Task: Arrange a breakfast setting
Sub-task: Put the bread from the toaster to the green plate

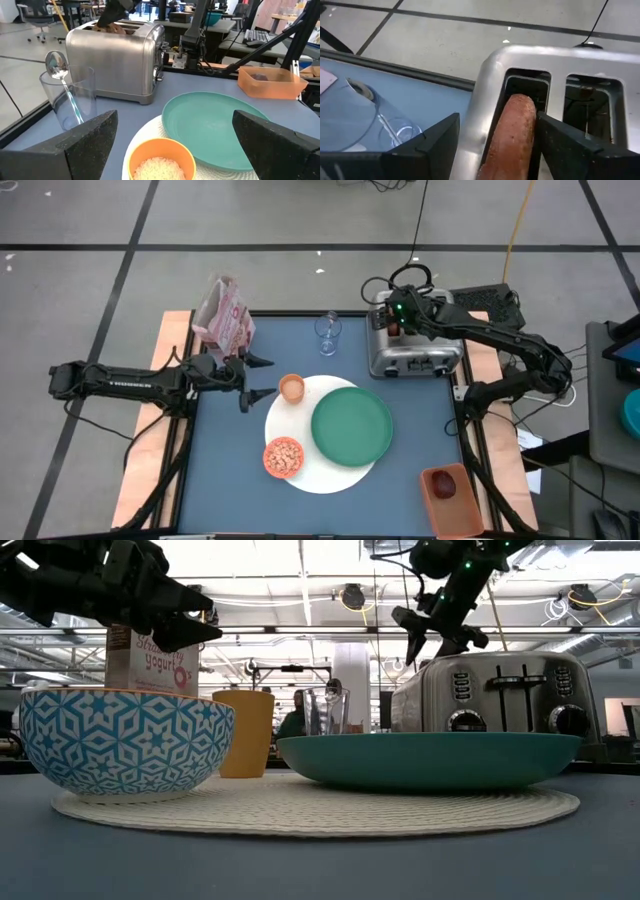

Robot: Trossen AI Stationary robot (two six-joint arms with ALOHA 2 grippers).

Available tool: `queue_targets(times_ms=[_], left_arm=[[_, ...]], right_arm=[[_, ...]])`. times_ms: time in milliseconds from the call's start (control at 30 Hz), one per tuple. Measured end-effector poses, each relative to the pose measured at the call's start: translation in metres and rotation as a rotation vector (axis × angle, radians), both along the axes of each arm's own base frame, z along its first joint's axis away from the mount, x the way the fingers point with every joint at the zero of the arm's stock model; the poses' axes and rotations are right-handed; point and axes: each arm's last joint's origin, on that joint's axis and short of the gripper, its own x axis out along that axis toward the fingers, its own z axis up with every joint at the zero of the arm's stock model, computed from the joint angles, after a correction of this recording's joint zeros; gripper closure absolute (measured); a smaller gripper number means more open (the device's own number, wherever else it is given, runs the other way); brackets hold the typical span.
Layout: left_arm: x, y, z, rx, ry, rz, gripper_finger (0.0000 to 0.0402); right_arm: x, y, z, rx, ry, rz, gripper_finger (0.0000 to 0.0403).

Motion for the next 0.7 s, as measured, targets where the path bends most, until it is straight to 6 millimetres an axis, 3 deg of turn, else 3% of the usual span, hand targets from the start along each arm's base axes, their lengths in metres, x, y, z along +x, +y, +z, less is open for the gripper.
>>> queue_targets(times_ms=[700], left_arm=[[0.0, 0.0, 0.0001, -0.003, 0.0, 0.001, 0.0004]], right_arm=[[0.0004, -0.0007, -0.0067, 0.022, 0.055, -0.009, 0.0225]])
